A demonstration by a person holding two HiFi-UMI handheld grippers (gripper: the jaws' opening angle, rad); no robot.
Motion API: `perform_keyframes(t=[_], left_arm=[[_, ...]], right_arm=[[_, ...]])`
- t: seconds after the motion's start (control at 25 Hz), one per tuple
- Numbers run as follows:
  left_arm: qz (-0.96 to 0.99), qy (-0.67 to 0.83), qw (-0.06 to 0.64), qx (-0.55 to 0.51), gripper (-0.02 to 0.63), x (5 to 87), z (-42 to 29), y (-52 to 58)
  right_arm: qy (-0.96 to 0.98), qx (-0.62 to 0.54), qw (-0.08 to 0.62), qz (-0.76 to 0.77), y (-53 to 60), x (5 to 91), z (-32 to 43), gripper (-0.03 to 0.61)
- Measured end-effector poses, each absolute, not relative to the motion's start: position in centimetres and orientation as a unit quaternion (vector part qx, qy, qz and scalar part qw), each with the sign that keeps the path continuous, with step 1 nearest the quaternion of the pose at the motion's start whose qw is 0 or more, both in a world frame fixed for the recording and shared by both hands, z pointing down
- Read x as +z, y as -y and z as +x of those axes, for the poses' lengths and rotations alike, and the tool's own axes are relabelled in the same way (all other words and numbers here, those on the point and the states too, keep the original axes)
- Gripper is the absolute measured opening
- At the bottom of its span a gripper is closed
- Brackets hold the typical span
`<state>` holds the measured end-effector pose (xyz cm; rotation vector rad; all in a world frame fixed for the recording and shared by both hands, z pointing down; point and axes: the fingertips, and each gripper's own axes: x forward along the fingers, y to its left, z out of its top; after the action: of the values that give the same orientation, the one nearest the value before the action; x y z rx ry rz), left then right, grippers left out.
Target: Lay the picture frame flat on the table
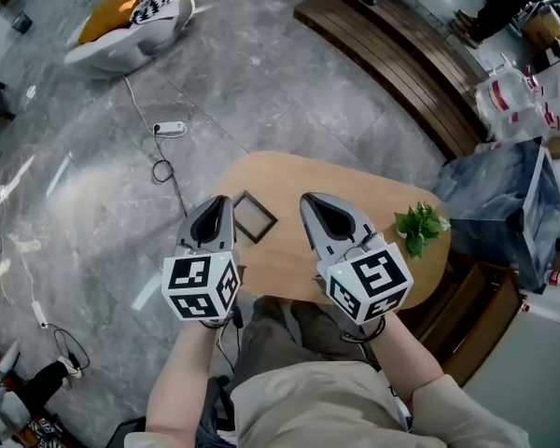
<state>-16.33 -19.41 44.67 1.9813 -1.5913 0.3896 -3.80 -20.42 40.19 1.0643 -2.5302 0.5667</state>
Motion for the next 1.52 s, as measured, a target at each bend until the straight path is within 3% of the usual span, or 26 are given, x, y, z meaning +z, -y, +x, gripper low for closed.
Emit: perform_keyframes(t=[0.88,1.16,1.52], left_arm=[[0.81,0.579,0.034,0.086,0.018,14.8,-13.0,12.8],[0.817,0.574,-0.019,0.059,0.017,9.6,-12.5,10.2],[0.814,0.578,-0.054,0.027,0.017,7.6,-12.0,8.9]], right_arm=[[0.912,0.036,0.04,0.408,13.5,12.8,2.1,-0.003],[0.907,-0.001,0.011,0.42,11.0,8.0,3.2,-0.003],[0.9,-0.045,0.033,0.433,9.9,7.3,4.5,-0.003]])
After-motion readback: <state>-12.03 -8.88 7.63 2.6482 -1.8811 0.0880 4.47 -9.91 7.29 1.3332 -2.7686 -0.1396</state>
